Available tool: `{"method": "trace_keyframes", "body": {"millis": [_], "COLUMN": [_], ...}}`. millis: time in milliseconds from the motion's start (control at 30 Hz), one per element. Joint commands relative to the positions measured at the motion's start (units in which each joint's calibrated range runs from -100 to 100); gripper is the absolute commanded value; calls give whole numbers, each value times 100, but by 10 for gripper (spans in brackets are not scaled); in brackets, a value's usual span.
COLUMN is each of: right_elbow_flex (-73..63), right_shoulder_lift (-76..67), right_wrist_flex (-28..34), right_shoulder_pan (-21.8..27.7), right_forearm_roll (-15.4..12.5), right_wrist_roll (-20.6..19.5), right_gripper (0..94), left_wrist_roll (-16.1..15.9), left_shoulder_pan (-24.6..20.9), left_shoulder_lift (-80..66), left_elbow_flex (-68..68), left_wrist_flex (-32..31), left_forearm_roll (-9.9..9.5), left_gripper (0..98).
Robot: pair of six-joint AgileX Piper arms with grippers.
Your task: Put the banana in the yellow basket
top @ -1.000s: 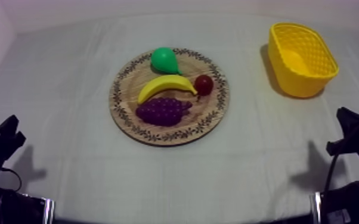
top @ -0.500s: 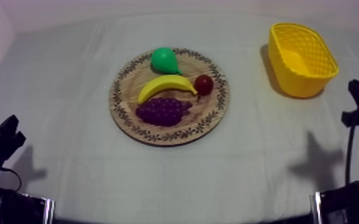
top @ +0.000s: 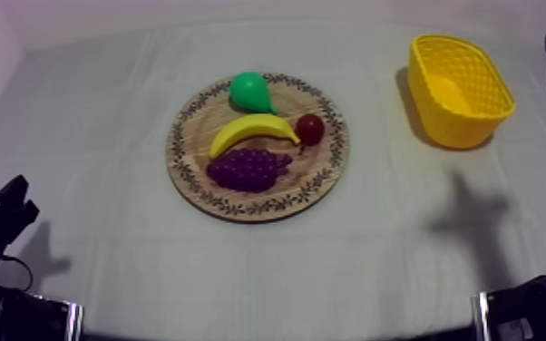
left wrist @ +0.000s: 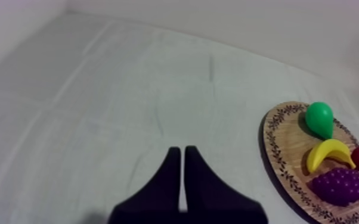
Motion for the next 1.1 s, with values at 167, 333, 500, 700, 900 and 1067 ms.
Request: {"method": "trace_keyframes", "body": {"millis": [167,333,500,700,900,1067], "right_elbow_flex": [-1704,-2392,-2908,-3313,-3827,-4376], "right_shoulder_lift": [1039,1714,2357,3054,3766,4268], "right_wrist_flex": [525,773,880,809,988,1433], "right_shoulder_pan": [-532,-980,-1398,-1783,-2085,-2236], "right_forearm_roll": [192,391,501,322,209,318], "right_wrist_roll": [-99,-207,-255,-65,41,-61], "right_gripper": [7,7,7,7,7,7], "left_wrist_roll": [0,-2,-2,0,0,0], "left_shoulder_pan": [-1,-1,-1,-1,-1,-1], "left_shoulder_lift": [0,0,0,0,0,0], "left_elbow_flex": [-4,-4,-4,-4,-4,-4], "left_wrist_flex": [-2,-2,-2,-2,-2,-2], "left_forearm_roll": [0,0,0,0,0,0], "left_gripper": [0,0,0,0,0,0]}}
